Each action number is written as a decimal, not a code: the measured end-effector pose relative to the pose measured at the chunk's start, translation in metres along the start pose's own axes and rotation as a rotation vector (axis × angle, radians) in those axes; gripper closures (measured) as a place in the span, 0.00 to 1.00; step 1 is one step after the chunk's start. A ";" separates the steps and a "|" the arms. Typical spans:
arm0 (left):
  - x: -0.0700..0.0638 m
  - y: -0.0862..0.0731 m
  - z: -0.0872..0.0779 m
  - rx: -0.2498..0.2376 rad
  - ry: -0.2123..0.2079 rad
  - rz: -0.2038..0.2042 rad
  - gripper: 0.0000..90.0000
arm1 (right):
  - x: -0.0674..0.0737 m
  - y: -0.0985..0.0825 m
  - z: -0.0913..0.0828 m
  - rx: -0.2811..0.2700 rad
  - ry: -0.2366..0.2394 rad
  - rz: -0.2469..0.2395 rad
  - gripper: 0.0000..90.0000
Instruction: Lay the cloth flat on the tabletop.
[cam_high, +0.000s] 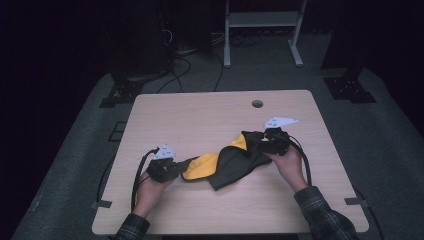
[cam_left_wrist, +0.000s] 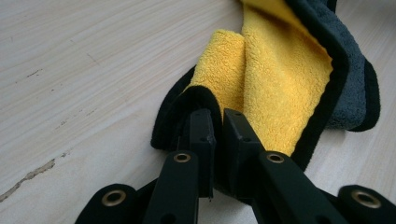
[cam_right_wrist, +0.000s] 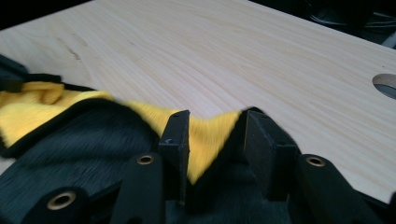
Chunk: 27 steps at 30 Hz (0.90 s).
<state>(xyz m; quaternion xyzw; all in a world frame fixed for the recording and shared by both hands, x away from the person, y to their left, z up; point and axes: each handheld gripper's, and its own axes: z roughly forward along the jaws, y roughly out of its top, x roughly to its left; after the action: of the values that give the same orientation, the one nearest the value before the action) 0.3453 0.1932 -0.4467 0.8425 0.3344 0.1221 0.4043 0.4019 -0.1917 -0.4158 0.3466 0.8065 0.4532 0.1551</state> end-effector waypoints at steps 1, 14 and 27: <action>0.000 0.000 0.000 -0.001 0.000 0.000 0.91 | 0.000 -0.002 -0.002 0.006 0.001 -0.003 0.62; 0.002 0.000 0.001 -0.007 0.003 0.002 0.91 | 0.002 -0.018 0.035 0.104 0.033 -0.030 0.51; 0.011 0.007 0.007 -0.042 0.034 -0.015 0.59 | -0.001 -0.024 0.046 0.156 0.058 -0.034 0.86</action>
<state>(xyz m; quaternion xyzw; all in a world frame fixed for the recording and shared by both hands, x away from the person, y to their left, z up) 0.3600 0.1928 -0.4466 0.8291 0.3449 0.1405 0.4171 0.4185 -0.1721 -0.4613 0.3309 0.8492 0.3960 0.1119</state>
